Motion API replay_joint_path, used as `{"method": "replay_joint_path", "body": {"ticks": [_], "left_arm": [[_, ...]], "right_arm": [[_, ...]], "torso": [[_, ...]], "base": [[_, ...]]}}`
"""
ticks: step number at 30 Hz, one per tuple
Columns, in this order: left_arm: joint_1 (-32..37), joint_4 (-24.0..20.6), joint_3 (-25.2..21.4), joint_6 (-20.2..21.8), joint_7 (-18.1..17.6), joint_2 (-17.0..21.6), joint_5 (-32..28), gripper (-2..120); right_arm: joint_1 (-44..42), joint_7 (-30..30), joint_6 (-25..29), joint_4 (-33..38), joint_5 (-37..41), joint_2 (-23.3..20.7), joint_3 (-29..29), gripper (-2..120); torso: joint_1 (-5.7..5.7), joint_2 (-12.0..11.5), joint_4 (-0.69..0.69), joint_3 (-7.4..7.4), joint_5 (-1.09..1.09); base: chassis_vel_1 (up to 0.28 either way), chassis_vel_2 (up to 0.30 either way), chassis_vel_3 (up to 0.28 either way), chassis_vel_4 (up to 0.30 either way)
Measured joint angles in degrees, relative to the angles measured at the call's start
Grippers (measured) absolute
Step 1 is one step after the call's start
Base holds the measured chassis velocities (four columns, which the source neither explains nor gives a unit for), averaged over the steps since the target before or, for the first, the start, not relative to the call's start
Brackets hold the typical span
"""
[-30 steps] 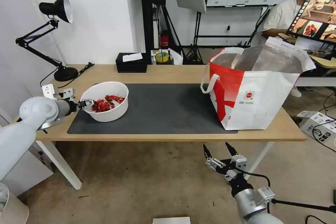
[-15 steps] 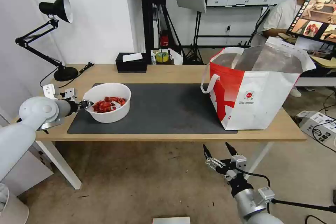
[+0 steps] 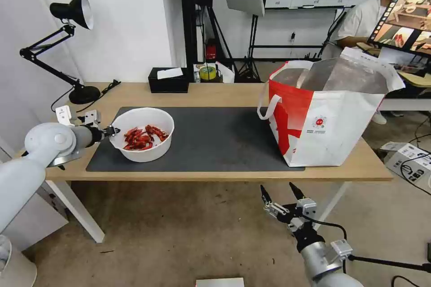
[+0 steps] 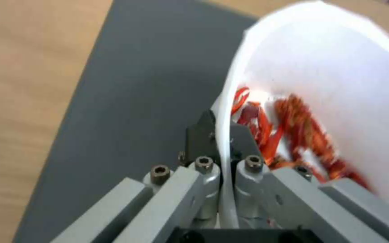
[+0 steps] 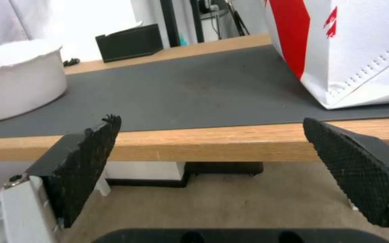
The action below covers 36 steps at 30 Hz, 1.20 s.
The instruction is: Pick up the trash from the table and place it into the takeout bag.
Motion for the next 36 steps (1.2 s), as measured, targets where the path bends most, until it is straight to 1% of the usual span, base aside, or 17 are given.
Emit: {"method": "replay_joint_path", "body": {"ticks": [1, 3, 6, 8, 9, 10, 11, 14, 15, 16, 17, 18, 20, 24, 27, 30, 36], "left_arm": [[-0.31, -1.07, -0.60, -0.27, -0.02, 0.07, -0.46, 0], [-3.99, -5.51, -0.43, -0.64, -0.76, 0.67, -2.96, 0], [-5.99, -6.89, 0.23, -0.68, -1.30, 0.42, -3.78, 0], [-9.25, -8.50, 1.81, -0.72, -2.35, -0.61, -4.80, 0], [-12.55, -9.63, 3.81, -0.77, -3.34, -1.96, -5.53, 0], [-12.55, -9.63, 3.81, -0.77, -3.34, -1.96, -5.53, 0], [-14.78, -10.20, 5.50, -0.87, -3.91, -2.97, -5.66, 0], [-21.01, -11.26, 11.28, -2.06, -2.99, -6.23, -3.56, 0], [-21.01, -11.26, 11.28, -2.06, -2.99, -6.23, -3.56, 0], [-22.76, -11.48, 13.01, -2.34, -2.85, -7.36, -3.30, 0], [-24.50, -11.55, 14.61, -2.59, -2.84, -8.65, -3.18, 0], [-24.50, -11.55, 14.61, -2.59, -2.84, -8.65, -3.18, 0], [-28.41, -10.99, 17.68, -3.11, -2.96, -11.51, -3.14, 0], [-31.31, -9.84, 19.51, -3.19, -3.20, -14.02, -3.22, 0], [-36.90, -6.23, 23.15, -2.72, -3.32, -19.17, -3.42, 0], [-38.75, -4.64, 24.18, -2.37, -3.48, -21.38, -3.51, 0], [-40.35, -2.70, 24.91, -2.10, -4.10, -23.90, -3.90, 0]], "right_arm": [[0.01, 0.00, 0.00, 0.00, 0.00, 0.00, 0.00, 100], [0.00, 0.00, 0.00, 0.00, 0.00, 0.00, 0.00, 100], [0.00, 0.00, 0.00, 0.00, 0.00, 0.00, 0.00, 100], [0.00, 0.00, 0.00, 0.00, 0.00, 0.00, 0.00, 100], [0.00, 0.00, 0.00, 0.00, 0.00, 0.00, 0.00, 100], [0.00, 0.00, 0.00, 0.00, 0.00, 0.00, 0.00, 100], [0.00, 0.00, 0.00, 0.00, 0.00, 0.00, 0.00, 100], [0.01, 0.00, 0.00, 0.00, 0.00, 0.00, 0.01, 100], [0.01, 0.00, 0.00, 0.00, 0.00, 0.00, 0.01, 100], [0.01, -0.01, 0.00, 0.00, 0.00, 0.00, 0.00, 100], [0.01, 0.00, 0.00, 0.00, 0.00, 0.00, 0.00, 100], [0.01, 0.00, 0.00, 0.00, 0.00, 0.00, 0.00, 100], [0.01, 0.00, 0.00, 0.00, 0.00, 0.00, 0.00, 100], [0.01, 0.00, 0.00, 0.00, 0.00, 0.00, 0.00, 100], [0.01, 0.00, 0.00, 0.00, 0.00, 0.00, 0.00, 100], [0.01, 0.00, 0.00, 0.00, 0.00, 0.00, 0.00, 100], [0.01, -0.01, 0.00, 0.00, 0.00, 0.00, 0.00, 100]], "torso": [[0.00, 0.00, 0.00, 0.00, 0.00], [0.00, 0.00, 0.01, 0.00, 0.02], [0.00, 0.00, 0.01, 0.00, 0.02], [0.00, 0.00, 0.00, 0.00, 0.03], [0.00, 0.00, -0.01, 0.00, 0.02], [0.00, 0.00, -0.01, 0.00, 0.02], [0.00, 0.00, 0.00, 0.00, 0.02], [0.01, 0.00, -0.02, 0.00, 0.02], [0.01, 0.00, -0.02, 0.00, 0.02], [0.01, 0.00, -0.02, 0.00, 0.03], [0.01, 0.00, 0.00, 0.00, 0.02], [0.01, 0.00, 0.00, 0.00, 0.02], [0.01, 0.00, 0.00, 0.00, 0.03], [0.01, 0.00, -0.01, 0.00, 0.02], [0.01, 0.00, -0.01, 0.01, 0.03], [0.01, -0.01, -0.01, 0.00, 0.03], [0.01, 0.00, 0.00, 0.01, 0.03]], "base": [[0.000, 0.000, 0.000, 0.000], [0.000, 0.000, 0.000, 0.000], [0.000, 0.000, 0.000, 0.000], [0.000, 0.000, 0.000, 0.000], [0.000, 0.000, 0.000, 0.000], [0.000, 0.000, 0.000, 0.000], [0.000, 0.000, 0.000, 0.000], [0.000, 0.000, 0.000, 0.000], [0.000, 0.000, 0.000, 0.000], [0.000, 0.000, 0.000, 0.000], [0.000, 0.000, 0.000, 0.000], [0.000, 0.000, 0.000, 0.000], [0.000, 0.000, 0.000, 0.000], [0.000, 0.000, 0.000, 0.000], [0.000, 0.000, 0.000, 0.000], [0.000, 0.000, 0.000, 0.000], [0.000, 0.000, 0.000, 0.000]]}}
